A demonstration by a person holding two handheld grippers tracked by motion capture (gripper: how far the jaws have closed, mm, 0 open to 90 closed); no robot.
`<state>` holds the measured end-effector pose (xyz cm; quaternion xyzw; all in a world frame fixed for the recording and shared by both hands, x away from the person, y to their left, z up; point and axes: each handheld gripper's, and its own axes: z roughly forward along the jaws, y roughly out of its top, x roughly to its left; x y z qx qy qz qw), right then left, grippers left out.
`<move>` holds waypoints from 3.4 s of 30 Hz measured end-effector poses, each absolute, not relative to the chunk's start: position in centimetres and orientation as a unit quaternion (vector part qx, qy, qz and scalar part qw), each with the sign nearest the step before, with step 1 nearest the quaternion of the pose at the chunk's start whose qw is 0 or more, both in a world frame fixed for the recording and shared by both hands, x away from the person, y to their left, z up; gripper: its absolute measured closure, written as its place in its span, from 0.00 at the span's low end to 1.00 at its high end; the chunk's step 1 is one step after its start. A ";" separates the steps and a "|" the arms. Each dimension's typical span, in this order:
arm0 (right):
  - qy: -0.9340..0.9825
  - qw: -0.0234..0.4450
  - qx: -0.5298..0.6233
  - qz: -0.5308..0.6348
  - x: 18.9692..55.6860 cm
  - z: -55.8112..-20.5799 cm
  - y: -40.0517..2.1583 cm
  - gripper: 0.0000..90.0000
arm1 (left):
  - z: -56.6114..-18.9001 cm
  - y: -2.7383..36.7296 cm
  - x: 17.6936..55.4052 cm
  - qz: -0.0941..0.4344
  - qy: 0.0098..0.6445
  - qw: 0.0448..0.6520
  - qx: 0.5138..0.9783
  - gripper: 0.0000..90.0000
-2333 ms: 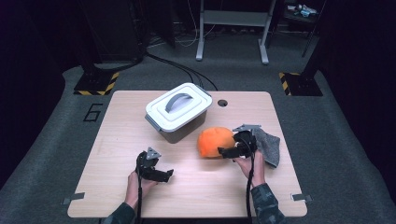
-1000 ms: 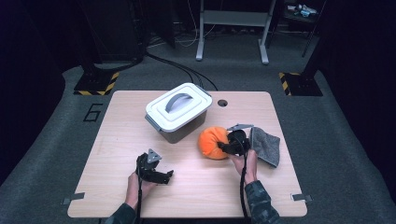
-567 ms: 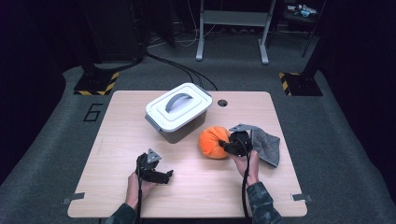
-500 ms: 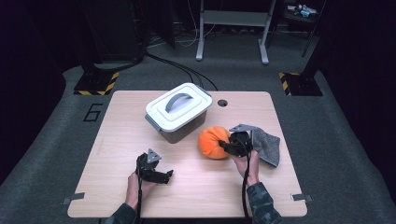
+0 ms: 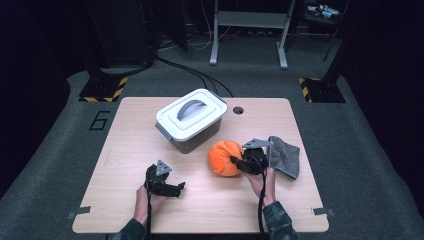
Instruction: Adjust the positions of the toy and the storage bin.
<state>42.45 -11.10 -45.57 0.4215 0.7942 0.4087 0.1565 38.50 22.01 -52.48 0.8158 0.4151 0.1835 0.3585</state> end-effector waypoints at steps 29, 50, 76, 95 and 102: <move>0.825 0.144 0.366 0.406 39.0 -45.9 -7.9 0.41 | -45.9 16.3 36.9 0.185 0.310 0.411 0.837 0.04; 0.777 0.157 0.439 0.423 39.7 -45.8 -14.8 0.11 | -46.2 11.4 40.5 0.155 0.275 0.390 0.865 0.07; 0.795 0.154 0.452 0.373 40.0 -50.9 -15.1 0.14 | -47.1 12.4 40.0 0.156 0.263 0.402 0.863 0.74; 0.801 0.156 0.449 0.364 40.7 -51.7 -14.6 0.13 | -45.9 18.2 38.7 0.179 0.289 0.393 0.854 0.74; 0.802 0.157 0.449 0.361 40.8 -52.1 -14.4 0.13 | -45.6 20.6 37.9 0.186 0.302 0.394 0.848 0.74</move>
